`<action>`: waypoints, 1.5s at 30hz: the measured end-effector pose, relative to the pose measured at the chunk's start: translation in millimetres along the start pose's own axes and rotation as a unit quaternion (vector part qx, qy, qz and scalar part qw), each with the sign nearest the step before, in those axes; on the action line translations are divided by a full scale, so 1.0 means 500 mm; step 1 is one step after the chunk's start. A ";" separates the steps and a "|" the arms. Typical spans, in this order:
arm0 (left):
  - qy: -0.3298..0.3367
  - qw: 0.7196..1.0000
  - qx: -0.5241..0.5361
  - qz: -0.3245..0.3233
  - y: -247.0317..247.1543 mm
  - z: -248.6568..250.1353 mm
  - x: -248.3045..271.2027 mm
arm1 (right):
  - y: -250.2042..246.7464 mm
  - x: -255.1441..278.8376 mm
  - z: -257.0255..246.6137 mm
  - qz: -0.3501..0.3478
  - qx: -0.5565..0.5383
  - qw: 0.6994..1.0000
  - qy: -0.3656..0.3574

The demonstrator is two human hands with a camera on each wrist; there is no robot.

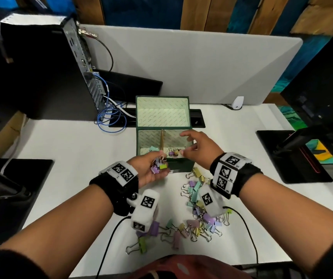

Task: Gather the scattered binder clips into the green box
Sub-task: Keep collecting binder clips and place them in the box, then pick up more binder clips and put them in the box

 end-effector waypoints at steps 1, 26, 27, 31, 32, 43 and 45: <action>0.015 1.000 0.004 -0.006 0.012 0.020 -0.001 | -0.004 0.006 0.007 0.012 0.000 1.000 -0.004; 0.058 0.729 -0.681 0.027 -0.069 -0.075 0.030 | 0.052 0.112 0.154 -0.223 0.289 0.931 0.033; 0.053 0.707 -0.705 0.019 -0.070 -0.086 0.031 | 0.059 0.112 0.156 -0.226 0.301 0.926 0.036; 0.041 0.661 -0.749 -0.001 -0.065 -0.118 0.030 | 0.074 0.113 0.163 -0.221 0.320 0.920 0.047; 0.039 0.653 -0.756 -0.010 -0.064 -0.124 0.031 | 0.076 0.113 0.164 -0.220 0.319 0.921 0.048; 0.070 0.603 -0.794 -0.033 -0.073 -0.143 0.034 | 0.060 0.101 0.150 -0.193 0.265 0.942 0.066; 0.069 0.612 -0.787 -0.026 -0.076 -0.142 0.032 | 0.046 0.090 0.134 -0.180 0.229 0.953 0.081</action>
Point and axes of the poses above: each hand's wrist, its own x-axis away from the middle knuckle, its own y-axis out of the palm, z = x × y, the point moved 4 cm from there along -x, towards the middle knuckle, and after that the axes turned 12 degrees about -x, right-handed, at the moved point
